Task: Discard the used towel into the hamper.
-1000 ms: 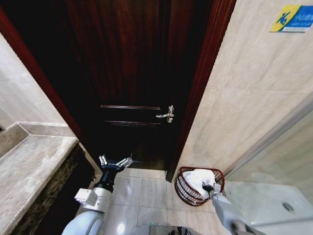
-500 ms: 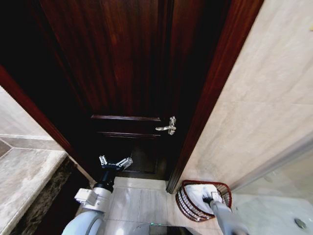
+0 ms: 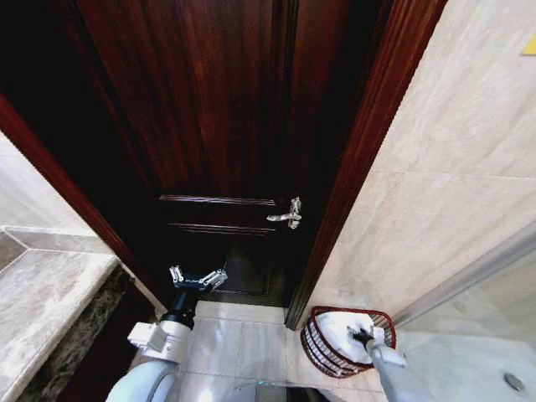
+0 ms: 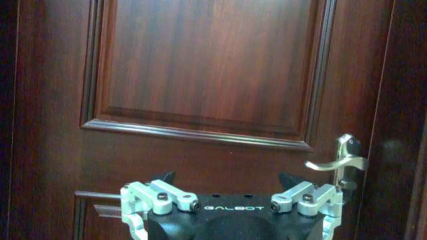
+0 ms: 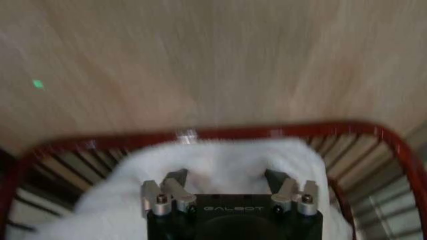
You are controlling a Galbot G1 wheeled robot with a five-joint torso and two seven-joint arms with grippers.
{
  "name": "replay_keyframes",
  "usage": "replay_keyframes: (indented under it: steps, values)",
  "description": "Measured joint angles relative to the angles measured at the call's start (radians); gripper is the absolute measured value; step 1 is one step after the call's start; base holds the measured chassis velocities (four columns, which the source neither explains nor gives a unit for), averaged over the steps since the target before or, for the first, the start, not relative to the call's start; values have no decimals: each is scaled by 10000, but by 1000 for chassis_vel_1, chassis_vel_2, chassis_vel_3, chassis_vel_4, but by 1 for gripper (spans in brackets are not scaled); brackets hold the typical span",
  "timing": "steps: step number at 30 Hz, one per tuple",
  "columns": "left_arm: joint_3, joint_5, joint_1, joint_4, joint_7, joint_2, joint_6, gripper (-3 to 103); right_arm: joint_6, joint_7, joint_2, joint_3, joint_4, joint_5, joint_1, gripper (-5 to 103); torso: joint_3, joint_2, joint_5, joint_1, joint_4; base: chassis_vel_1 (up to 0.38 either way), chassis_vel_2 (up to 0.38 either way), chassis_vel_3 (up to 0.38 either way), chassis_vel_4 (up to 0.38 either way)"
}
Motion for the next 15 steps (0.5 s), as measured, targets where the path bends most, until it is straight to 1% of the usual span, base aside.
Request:
replay_keyframes:
  steps: [3, 5, 6, 7, 8, 10, 11, 14, 15]
  values:
    - [0, 0, 0, 0, 0, -1, 0, 100, -380, 164, 53, 314, 1810, 308, -986, 94, -1, 1, -5, -1, 0, 0, 0, 0, 0]
    - [0, 0, 0, 0, 0, -1, 0, 100, -380, 172, 60, 329, 1857, 302, -1015, 94, -1, 0, -5, -1, 0, 0, 0, 0, 0]
    - [0, 0, 0, 0, 0, -1, 0, 100, -307, 326, 192, 587, 2479, 43, -1431, 97, -1, 1, -3, -2, 0, 0, 0, 0, 0]
    - [0, 0, 0, 0, 0, -2, 0, 100, -194, 394, 320, 827, 2930, -252, -1772, 99, -1, 0, 1, -3, -1, 0, 0, 0, 0]
    - [0, 0, 0, 0, 0, -1, 0, 100, -131, 429, 439, 1042, 3418, -436, -2130, 100, -1, 0, 1, -3, -1, 0, 0, 0, 0]
    - [0, 0, 0, -1, 0, -1, 0, 100, -88, 451, 520, 1180, 3736, -503, -2368, 100, -1, 0, 0, -3, -1, 0, 0, 0, 0]
    - [1, 0, 0, 0, 0, -1, 0, 100, 73, 456, 743, 1539, 4356, -641, -2856, 100, -1, 1, -3, -3, -2, 0, 0, 0, 0]
    - [0, 0, 0, 0, 0, -1, 0, 100, 252, 460, 941, 1834, 4707, -759, -3140, 100, -1, 1, -2, -3, -1, 0, 0, 0, 0]
    - [-1, 1, 0, 0, 0, -1, 0, 100, 522, 475, 1195, 2172, 5100, -902, -3464, 100, -1, 0, 0, -3, -1, 0, 0, 0, 0]
